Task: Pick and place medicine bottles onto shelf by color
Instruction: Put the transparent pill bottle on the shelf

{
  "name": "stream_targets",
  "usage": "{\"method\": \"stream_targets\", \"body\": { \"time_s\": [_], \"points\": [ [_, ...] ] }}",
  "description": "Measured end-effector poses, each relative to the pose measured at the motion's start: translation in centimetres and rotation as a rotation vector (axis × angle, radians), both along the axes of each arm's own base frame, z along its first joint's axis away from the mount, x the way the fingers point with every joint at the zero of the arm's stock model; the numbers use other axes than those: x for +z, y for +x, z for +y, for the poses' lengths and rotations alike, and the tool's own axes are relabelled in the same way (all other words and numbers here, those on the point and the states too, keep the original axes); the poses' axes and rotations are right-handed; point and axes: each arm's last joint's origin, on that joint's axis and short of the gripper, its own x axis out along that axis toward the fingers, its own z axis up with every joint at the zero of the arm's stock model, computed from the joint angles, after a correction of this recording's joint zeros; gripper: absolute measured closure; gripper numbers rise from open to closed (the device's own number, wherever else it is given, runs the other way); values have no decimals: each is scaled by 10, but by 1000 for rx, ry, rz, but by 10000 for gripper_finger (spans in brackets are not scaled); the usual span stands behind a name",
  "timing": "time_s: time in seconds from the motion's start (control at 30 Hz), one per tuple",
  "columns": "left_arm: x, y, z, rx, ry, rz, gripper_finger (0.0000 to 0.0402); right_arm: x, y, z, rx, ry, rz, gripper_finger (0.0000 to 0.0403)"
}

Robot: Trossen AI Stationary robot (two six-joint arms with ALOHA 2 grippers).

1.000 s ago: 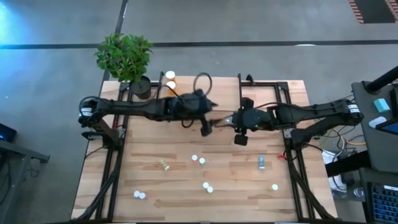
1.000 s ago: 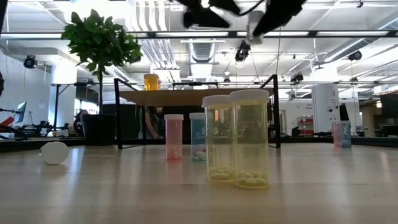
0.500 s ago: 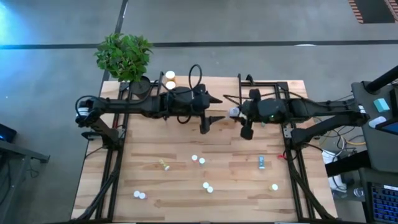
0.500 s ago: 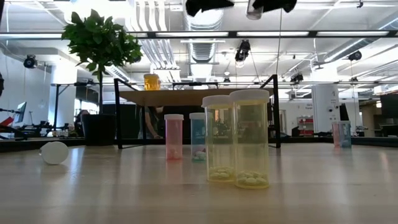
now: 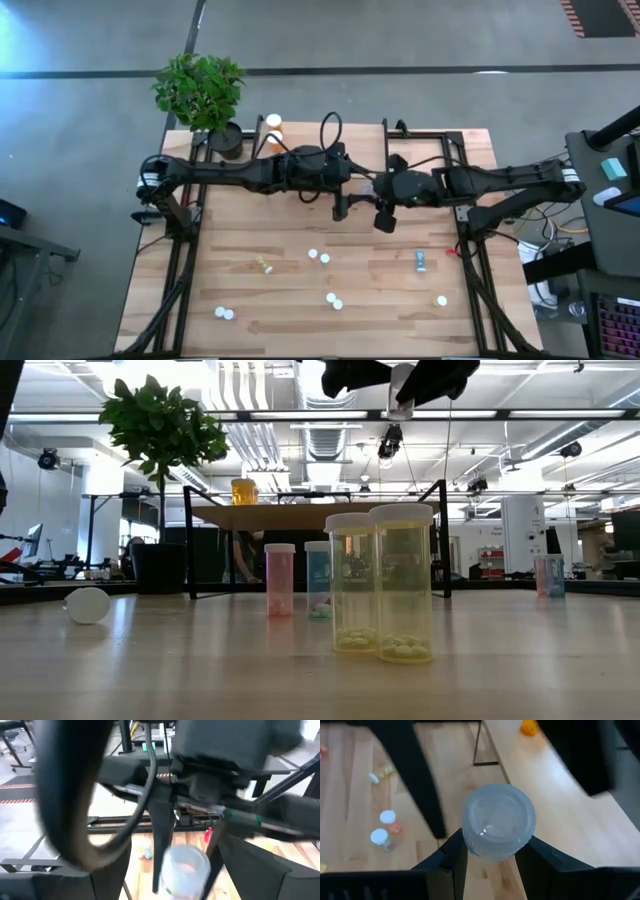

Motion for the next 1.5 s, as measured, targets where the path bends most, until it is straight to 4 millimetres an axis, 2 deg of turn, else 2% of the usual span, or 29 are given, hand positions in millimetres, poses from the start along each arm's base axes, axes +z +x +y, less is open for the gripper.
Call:
{"method": "stream_targets", "body": {
  "time_s": [0.53, 0.9, 1.2, 1.37, 1.5],
  "points": [
    [-17, 11, 1, 11, -26, 43, 122, -1, -3, 0, -10, 8, 23, 275],
    [-23, 15, 2, 11, -28, 55, 179, -4, -5, 0, -48, 47, 42, 275],
    [-23, 16, 1, -11, -32, 48, 242, -4, -5, -1, -73, 65, 33, 275],
    [-21, 15, 3, 31, -34, 41, 277, -4, -5, -2, -143, 69, 11, 247],
    [-17, 11, 5, 96, -36, 33, 283, -4, -7, -4, -237, 63, -4, 206]
  ]
}}
